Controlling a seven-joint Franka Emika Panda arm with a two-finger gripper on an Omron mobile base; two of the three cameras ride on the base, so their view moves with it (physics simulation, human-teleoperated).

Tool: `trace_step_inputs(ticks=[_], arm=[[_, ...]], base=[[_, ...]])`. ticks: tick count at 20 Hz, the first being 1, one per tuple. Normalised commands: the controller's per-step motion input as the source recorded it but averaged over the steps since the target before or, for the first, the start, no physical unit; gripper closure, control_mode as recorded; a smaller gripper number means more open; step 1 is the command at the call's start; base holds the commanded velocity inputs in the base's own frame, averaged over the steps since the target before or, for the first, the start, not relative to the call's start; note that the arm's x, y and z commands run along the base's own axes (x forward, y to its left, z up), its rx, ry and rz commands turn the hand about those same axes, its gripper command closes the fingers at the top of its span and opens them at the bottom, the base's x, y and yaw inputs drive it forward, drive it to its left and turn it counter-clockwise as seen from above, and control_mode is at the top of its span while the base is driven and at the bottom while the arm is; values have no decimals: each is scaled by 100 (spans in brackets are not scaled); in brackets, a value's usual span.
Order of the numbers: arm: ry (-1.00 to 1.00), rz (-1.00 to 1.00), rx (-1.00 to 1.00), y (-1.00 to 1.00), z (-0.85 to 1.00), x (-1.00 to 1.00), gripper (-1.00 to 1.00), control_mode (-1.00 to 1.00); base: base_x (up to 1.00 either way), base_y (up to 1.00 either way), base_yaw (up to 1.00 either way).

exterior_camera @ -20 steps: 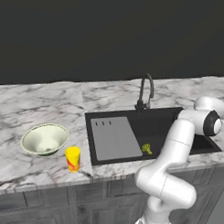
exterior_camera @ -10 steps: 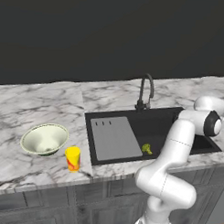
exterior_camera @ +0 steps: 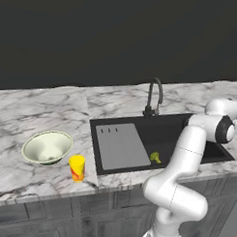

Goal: Remove the broccoli and broccoli from the sink. Then move the bowl and cup from the counter to the sink for washing.

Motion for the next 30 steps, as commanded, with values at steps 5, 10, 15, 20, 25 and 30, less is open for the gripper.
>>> trace_step_inputs(ticks=[5, 10, 15, 20, 25, 30], arm=[[0, 7, 0, 18, 12, 0, -100, -100], [0, 7, 0, 20, 11, -1, -100, -100], [0, 8, -1, 25, 8, -6, -100, -100], [0, 9, -2, 28, 6, -11, -100, -100], [0, 10, -3, 29, 4, -14, -100, -100], [0, 10, -4, 28, 4, -14, -100, -100]], base=[[0, 0, 0], [0, 0, 0], [0, 0, 0], [0, 0, 0], [0, 0, 0], [0, 0, 0]])
